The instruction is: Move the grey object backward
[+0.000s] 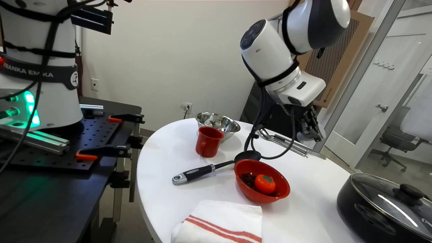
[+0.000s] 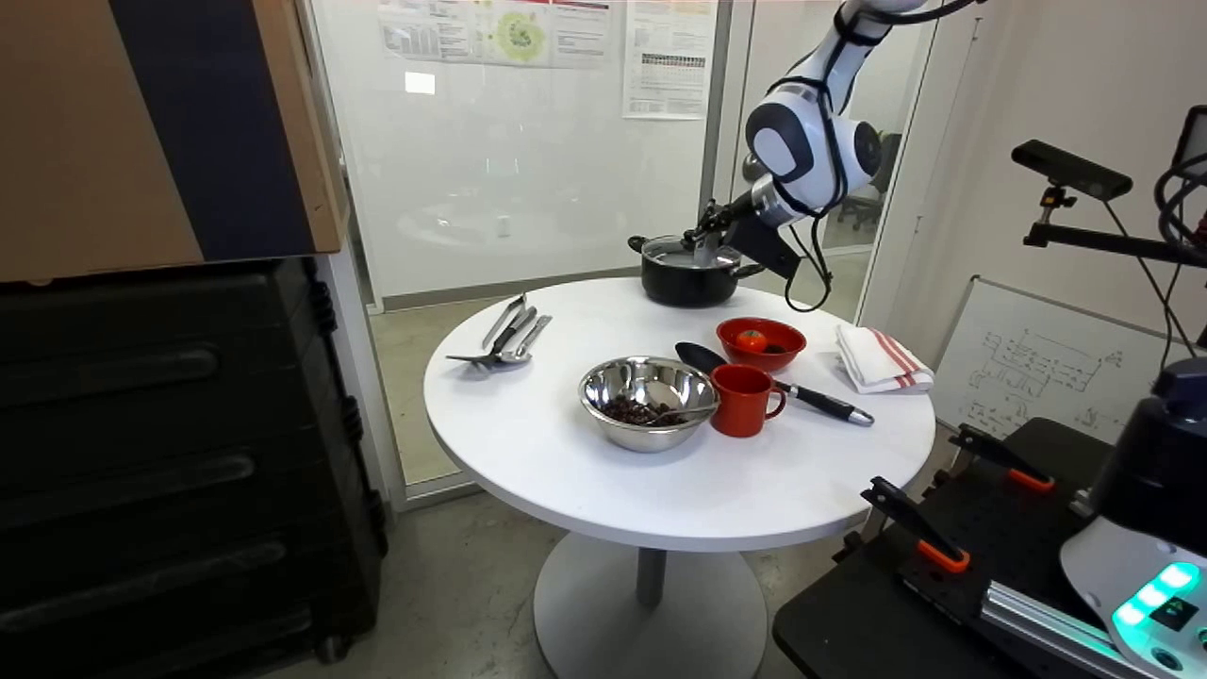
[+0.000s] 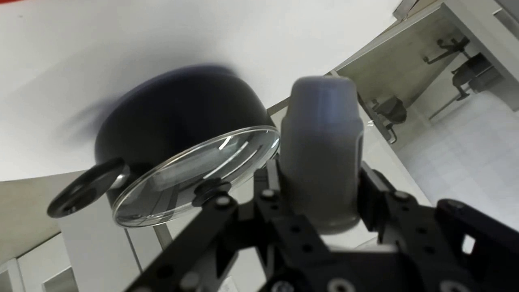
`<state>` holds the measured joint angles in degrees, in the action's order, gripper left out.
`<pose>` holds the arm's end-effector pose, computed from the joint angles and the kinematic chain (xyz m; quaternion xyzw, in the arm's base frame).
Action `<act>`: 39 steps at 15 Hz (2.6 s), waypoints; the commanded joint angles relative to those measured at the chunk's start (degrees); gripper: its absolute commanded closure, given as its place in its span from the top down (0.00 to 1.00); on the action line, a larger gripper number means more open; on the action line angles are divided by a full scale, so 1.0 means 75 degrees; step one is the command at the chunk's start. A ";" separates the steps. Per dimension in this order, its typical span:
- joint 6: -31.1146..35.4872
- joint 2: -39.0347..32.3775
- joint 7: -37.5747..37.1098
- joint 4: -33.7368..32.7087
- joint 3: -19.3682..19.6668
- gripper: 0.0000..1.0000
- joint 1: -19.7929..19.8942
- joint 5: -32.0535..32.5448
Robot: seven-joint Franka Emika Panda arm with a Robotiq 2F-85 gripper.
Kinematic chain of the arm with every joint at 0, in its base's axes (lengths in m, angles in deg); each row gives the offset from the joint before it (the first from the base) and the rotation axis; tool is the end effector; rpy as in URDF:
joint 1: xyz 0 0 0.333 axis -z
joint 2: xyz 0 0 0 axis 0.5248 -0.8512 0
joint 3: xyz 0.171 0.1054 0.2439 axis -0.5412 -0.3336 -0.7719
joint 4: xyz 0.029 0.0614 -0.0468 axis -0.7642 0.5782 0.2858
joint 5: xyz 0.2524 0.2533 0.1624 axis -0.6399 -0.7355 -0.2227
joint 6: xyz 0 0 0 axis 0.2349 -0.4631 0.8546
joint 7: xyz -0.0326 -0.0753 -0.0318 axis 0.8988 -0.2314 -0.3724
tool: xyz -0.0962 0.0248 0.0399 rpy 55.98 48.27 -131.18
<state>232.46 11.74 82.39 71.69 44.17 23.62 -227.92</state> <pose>0.5753 -0.1165 0.2247 -0.8355 0.2714 -0.4581 0.1354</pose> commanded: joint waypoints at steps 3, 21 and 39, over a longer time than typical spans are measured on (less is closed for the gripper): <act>-0.1189 -0.0653 0.0409 -0.0177 0.1225 0.19 -0.1190 0.0057; -0.2875 -0.1491 0.4778 0.0139 0.0461 0.36 -0.0612 0.0108; -0.3652 -0.1480 0.4839 0.0285 0.0537 1.00 -0.0669 0.0075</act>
<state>206.73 0.31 118.68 73.18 47.49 19.12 -227.36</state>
